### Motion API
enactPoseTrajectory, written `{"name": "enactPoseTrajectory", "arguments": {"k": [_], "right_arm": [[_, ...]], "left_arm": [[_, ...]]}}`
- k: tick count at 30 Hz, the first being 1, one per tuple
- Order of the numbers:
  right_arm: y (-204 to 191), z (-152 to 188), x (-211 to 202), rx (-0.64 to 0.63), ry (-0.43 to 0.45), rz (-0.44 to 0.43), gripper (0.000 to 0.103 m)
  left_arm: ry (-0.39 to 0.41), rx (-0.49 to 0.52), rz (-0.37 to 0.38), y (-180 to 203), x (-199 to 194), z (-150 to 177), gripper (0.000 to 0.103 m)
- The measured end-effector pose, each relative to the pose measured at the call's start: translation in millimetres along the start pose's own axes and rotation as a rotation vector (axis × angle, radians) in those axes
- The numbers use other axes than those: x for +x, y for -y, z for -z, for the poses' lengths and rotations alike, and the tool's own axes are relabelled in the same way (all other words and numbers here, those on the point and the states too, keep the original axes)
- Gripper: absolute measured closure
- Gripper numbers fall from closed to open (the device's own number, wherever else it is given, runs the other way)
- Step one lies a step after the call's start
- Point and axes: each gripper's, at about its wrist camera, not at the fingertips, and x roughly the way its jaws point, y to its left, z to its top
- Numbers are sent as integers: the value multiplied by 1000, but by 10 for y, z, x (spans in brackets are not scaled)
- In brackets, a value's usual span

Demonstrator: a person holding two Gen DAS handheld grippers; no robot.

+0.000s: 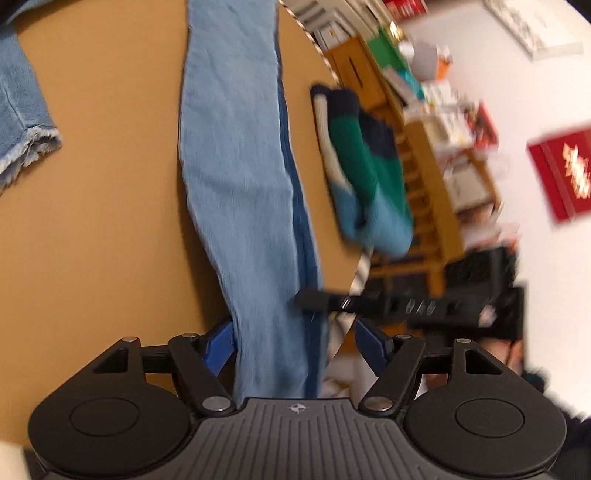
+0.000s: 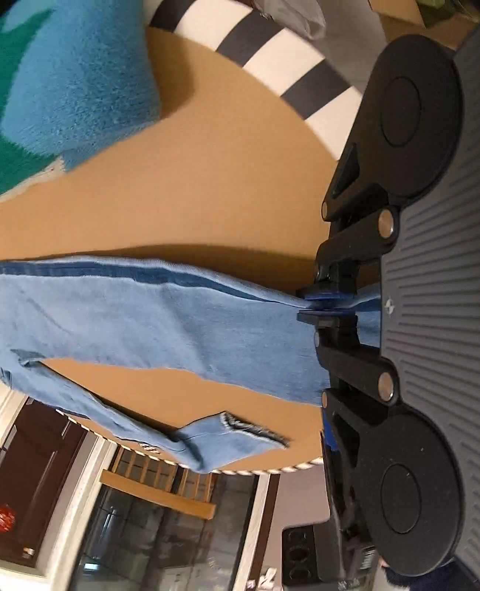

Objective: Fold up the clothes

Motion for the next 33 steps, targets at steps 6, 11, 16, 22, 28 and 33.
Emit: {"name": "enactPoseTrajectory", "arguments": {"k": [6, 11, 16, 22, 28, 33], "right_arm": [[-114, 247, -161, -84, -5, 130, 90], [-501, 256, -406, -353, 127, 302, 84], [-701, -43, 1, -452, 63, 271, 90], [-661, -19, 242, -430, -40, 328, 88], [-676, 131, 219, -424, 5, 330, 78], [-685, 167, 216, -400, 49, 317, 78]], "left_arm": [[-29, 104, -104, 147, -247, 227, 32], [140, 320, -182, 506, -570, 43, 33], [83, 302, -331, 548, 86, -240, 83], [-14, 249, -456, 531, 322, -181, 86], [-19, 253, -521, 505, 350, -52, 94], [-23, 243, -537, 482, 377, -51, 93]]}}
